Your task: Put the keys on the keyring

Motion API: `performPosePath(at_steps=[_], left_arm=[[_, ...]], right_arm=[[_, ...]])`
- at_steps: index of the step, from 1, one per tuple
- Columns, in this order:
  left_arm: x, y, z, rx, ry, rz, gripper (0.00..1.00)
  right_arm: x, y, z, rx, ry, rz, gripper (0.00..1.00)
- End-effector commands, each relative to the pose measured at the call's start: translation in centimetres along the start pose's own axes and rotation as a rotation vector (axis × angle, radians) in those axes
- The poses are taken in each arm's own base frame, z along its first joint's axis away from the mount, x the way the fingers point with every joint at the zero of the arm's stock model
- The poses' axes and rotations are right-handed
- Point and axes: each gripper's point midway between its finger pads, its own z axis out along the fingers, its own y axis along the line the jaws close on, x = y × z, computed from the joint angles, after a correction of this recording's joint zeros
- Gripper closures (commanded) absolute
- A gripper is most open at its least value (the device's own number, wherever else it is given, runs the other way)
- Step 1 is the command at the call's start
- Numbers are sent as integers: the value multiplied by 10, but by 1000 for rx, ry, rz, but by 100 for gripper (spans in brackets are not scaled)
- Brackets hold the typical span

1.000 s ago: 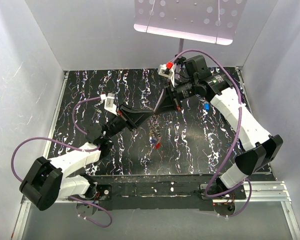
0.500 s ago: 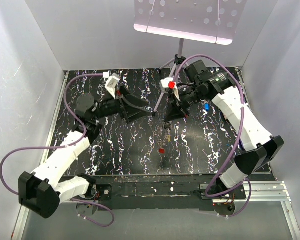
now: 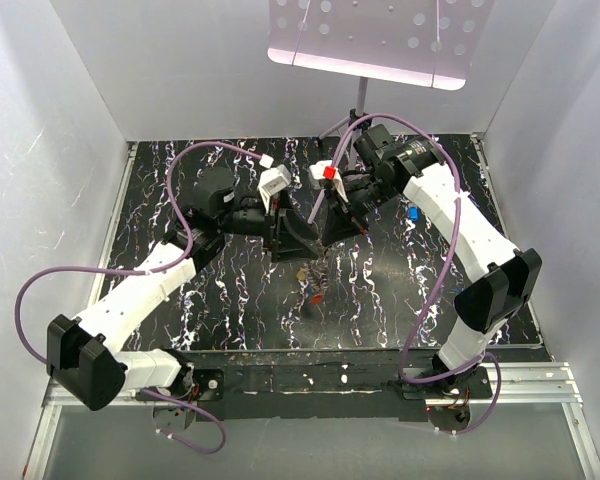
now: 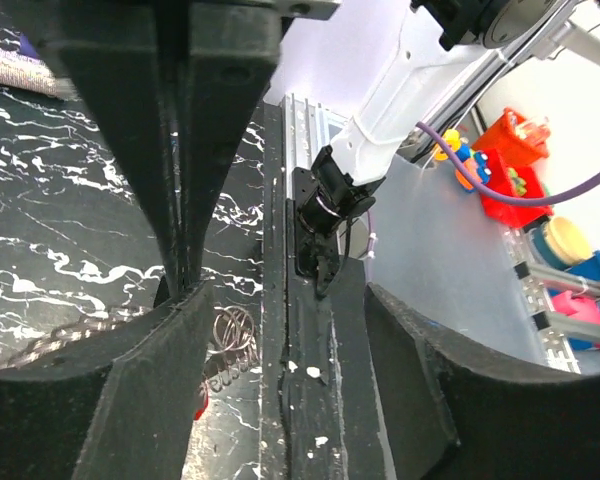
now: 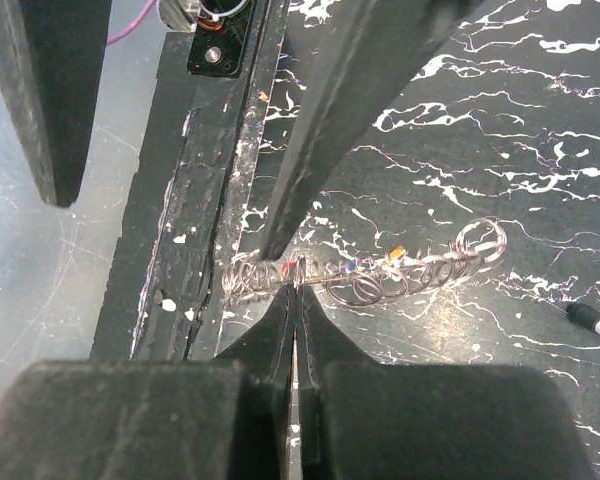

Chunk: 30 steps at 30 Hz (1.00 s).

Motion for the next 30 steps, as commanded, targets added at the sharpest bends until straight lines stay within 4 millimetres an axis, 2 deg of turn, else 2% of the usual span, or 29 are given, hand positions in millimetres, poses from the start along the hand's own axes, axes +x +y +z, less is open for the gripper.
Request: performPosePath(at_steps=[1, 3, 8, 17, 22, 27, 30], left_arm=[[4, 6, 7, -53, 44, 104, 44], [9, 16, 9, -93, 67, 103, 49], [13, 27, 6, -168, 84, 126, 50], [13, 34, 9, -167, 95, 120, 54], [12, 36, 6, -196, 102, 140, 54], [6, 29, -3, -204, 80, 292, 52], [12, 27, -8, -202, 64, 379, 50]], right_arm=[[-9, 43, -13, -91, -19, 121, 99], [-9, 44, -13, -91, -18, 123, 99], [-8, 44, -13, -95, -19, 133, 99], [-9, 44, -12, -100, -22, 139, 99], [-9, 45, -12, -103, -21, 136, 99], [-7, 47, -12, -103, -17, 142, 99], [-7, 49, -12, -108, -21, 142, 99]])
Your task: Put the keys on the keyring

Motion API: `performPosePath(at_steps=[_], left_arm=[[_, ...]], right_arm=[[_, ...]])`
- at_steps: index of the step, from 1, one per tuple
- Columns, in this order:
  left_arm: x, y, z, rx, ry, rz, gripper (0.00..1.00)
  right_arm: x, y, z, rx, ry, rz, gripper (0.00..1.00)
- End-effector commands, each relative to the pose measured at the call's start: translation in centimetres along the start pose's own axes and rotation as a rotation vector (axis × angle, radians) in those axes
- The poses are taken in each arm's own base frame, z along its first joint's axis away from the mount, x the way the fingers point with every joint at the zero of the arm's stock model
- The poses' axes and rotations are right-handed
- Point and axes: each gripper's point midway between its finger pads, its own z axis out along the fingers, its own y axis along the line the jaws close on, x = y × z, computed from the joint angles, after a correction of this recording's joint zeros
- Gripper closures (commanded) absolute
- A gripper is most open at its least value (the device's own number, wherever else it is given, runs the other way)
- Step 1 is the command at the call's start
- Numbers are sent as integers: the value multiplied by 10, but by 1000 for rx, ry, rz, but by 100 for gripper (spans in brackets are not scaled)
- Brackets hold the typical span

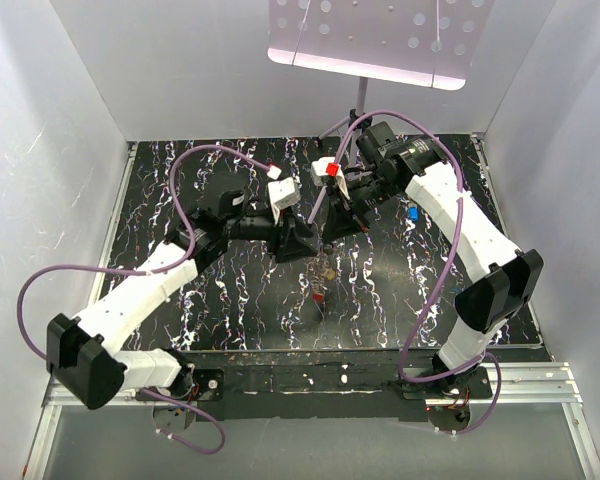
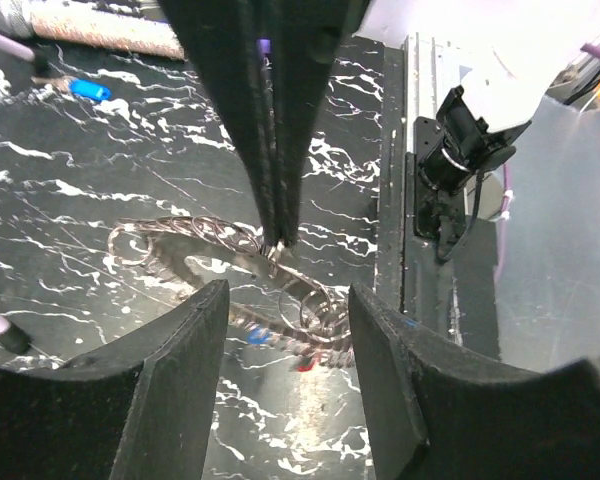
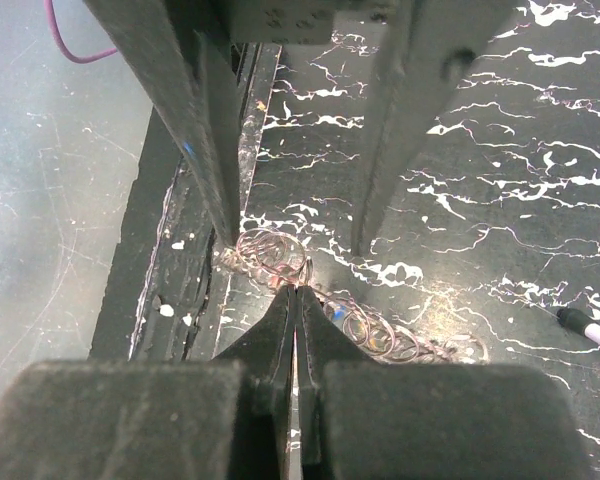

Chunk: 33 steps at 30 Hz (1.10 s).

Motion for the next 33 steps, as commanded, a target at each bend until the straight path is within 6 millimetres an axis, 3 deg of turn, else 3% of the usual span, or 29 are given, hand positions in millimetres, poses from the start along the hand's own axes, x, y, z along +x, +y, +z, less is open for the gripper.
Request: performPosePath(at_steps=[1, 6, 10, 18, 26, 29, 33], left_arm=[[-12, -8, -16, -29, -78, 194, 49], [-15, -17, -13, 34, -126, 191, 50], [-17, -11, -4, 46, -122, 139, 55], [-18, -3, -1, 20, -129, 117, 72], [-18, -2, -2, 2, -134, 110, 74], [-18, 0, -1, -4, -131, 107, 81], [-16, 2, 0, -6, -123, 94, 82]], right_arm=[[-3, 50, -8, -113, -3, 152, 99], [-3, 50, -8, -116, -8, 151, 99], [-3, 50, -7, -121, -11, 155, 99], [-4, 50, -7, -127, -16, 158, 99], [-5, 51, -7, -129, -18, 158, 99], [-5, 51, -7, -129, -18, 158, 99], [-4, 51, -7, -131, -19, 162, 99]])
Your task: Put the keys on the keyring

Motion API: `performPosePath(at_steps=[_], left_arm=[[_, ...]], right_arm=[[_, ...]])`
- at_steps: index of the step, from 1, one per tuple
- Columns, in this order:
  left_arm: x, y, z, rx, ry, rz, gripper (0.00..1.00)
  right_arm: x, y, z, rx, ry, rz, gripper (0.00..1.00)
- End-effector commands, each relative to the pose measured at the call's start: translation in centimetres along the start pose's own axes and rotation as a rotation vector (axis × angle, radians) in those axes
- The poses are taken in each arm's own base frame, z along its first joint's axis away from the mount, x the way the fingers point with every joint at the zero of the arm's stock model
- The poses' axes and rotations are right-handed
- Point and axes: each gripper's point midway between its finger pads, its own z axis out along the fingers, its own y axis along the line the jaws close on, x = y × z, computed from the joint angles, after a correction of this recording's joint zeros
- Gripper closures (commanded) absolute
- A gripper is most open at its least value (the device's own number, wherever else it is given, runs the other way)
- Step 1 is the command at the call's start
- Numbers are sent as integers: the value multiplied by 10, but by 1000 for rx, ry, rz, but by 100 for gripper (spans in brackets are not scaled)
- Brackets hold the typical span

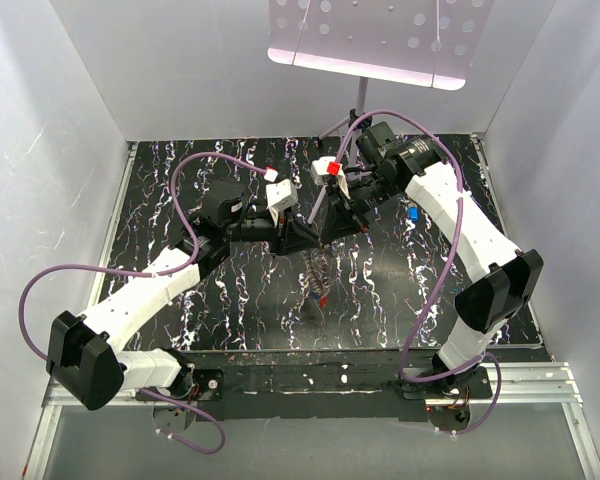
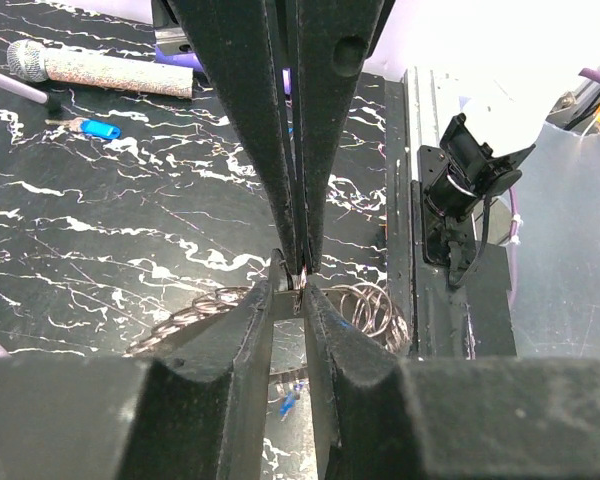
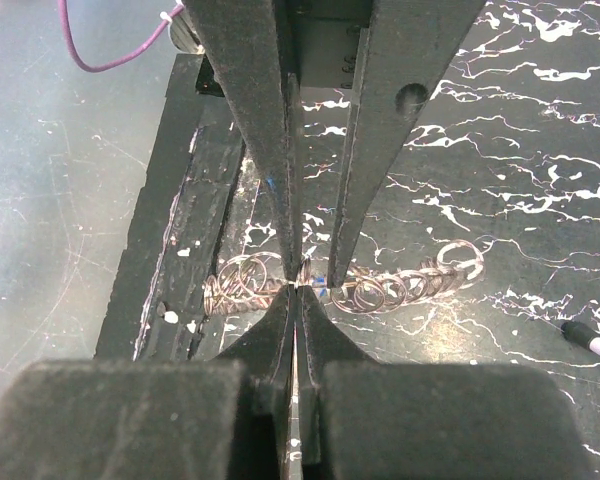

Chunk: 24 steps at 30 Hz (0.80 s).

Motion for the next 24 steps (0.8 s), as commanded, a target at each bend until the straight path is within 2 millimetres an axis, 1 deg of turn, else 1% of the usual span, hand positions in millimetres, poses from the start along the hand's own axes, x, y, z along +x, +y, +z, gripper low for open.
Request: performPosePath(at_steps=[1, 3, 7, 9, 10, 12, 15, 16, 17, 20, 24], left_arm=[[-13, 1, -3, -18, -22, 20, 82], [-11, 1, -2, -13, -17, 11, 83], [-10, 3, -1, -19, -12, -1, 87], [-9, 3, 0, -14, -9, -4, 97], [-9, 4, 0, -19, -8, -6, 100], [-11, 1, 0, 1, -13, -1, 100], [-12, -7, -2, 23, -25, -42, 100], [-18, -7, -3, 14, -55, -35, 100], [-21, -8, -4, 3, -78, -43, 100], [-27, -14, -10, -18, -149, -74, 100], [-38, -16, -17, -54, -257, -124, 100]], right_arm=[[-1, 49, -7, -113, 3, 166, 99], [-1, 48, -7, -112, 2, 164, 99], [-1, 48, -7, -112, 0, 165, 99], [-1, 48, -6, -113, 1, 169, 99], [-1, 48, -7, -112, 1, 169, 99], [-1, 48, -6, -115, -1, 170, 99], [-3, 47, -6, -109, -8, 182, 99], [-5, 45, -6, -99, -15, 185, 98], [-7, 45, -8, -92, -21, 198, 92], [-16, 44, -14, -73, -67, 215, 81], [-29, 45, -26, -54, -139, 229, 71]])
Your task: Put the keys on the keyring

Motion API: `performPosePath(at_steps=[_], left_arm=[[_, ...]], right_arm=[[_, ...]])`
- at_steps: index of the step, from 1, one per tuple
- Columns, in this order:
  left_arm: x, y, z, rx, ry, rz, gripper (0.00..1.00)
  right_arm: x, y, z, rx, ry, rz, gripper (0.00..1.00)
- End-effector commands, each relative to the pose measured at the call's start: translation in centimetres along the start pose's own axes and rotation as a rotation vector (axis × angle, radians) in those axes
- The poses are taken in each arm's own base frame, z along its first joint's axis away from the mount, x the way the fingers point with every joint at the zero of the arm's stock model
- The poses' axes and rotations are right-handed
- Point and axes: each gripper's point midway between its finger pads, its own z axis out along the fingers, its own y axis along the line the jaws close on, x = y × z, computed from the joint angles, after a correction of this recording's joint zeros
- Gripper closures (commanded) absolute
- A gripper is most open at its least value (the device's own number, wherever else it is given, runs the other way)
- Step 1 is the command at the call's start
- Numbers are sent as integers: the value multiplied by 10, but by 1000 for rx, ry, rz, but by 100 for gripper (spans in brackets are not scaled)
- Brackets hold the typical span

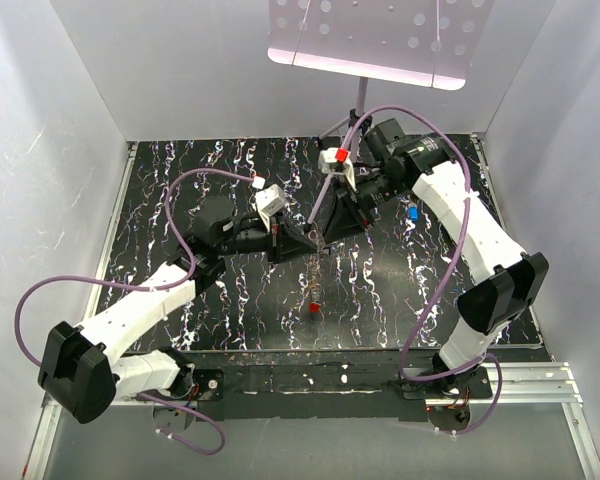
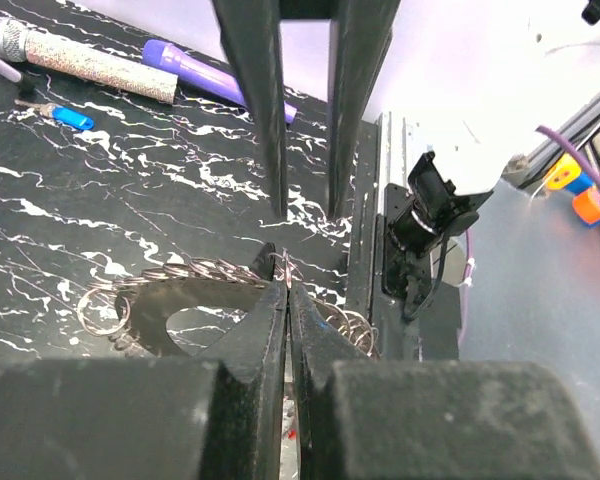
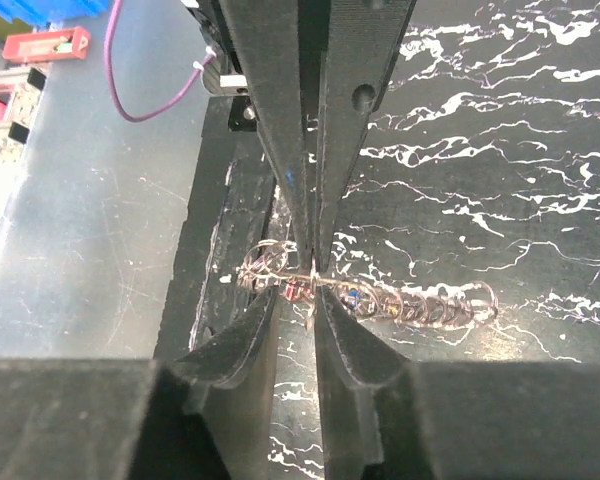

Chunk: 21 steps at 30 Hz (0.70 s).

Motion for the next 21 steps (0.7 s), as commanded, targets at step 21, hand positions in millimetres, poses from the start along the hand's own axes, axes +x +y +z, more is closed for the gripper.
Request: performPosePath(at_steps=[21], left_arm=[[-85, -11, -15, -12, -490, -72, 100]], right_arm=[[-60, 2, -40, 81, -266, 175, 62]])
